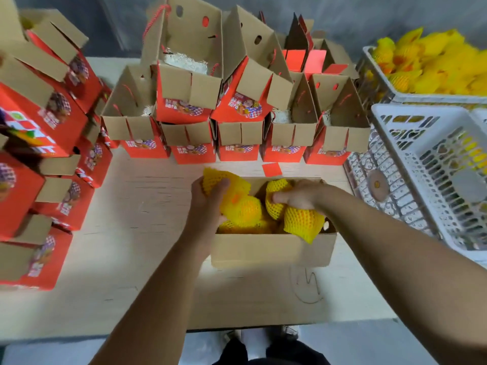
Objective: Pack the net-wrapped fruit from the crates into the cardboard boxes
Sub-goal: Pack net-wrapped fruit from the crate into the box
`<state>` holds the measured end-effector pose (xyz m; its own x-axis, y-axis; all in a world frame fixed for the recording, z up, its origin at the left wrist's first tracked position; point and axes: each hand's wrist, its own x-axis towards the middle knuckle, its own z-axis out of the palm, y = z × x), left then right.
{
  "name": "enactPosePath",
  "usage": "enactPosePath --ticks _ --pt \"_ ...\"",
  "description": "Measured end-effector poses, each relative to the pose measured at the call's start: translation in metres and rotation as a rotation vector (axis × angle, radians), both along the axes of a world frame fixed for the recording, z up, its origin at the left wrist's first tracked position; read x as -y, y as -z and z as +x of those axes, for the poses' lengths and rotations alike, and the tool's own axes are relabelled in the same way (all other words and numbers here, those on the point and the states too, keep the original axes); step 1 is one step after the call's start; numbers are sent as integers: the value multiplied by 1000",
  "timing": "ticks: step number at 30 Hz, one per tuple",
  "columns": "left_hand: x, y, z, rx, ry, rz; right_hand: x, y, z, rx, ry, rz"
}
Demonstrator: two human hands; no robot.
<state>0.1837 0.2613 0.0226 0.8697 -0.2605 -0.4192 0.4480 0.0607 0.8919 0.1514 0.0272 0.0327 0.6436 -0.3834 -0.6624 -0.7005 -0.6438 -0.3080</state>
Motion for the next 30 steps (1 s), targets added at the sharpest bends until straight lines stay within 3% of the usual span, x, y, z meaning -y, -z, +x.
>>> enactPosePath --ticks 3,5,7,10,12,14,16,19,21,26,30 --pt "10 8 -4 176 115 218 -18 15 24 -144 -52 18" --pt "15 18 -1 271 265 407 -27 30 30 -190 -146 -109" --pt "20 26 2 227 426 520 -32 47 28 -181 -176 -178" --pt "33 31 6 172 654 635 -24 61 21 -109 -33 -48" --pt "47 31 9 141 794 639 -15 53 14 -30 78 19" --pt "56 31 10 106 845 634 -5 45 9 61 78 -48" --pt "55 30 11 126 829 663 1 40 5 162 -27 -256" --pt "39 30 22 347 833 935 -3 44 -2 299 -144 -489" --pt "32 30 29 378 908 1092 -9 54 -6 216 -184 -482" --pt "39 28 35 226 1153 1192 5 60 -17 -62 -340 -375" --pt "46 32 36 280 1295 1298 12 57 -22 41 -504 -455"
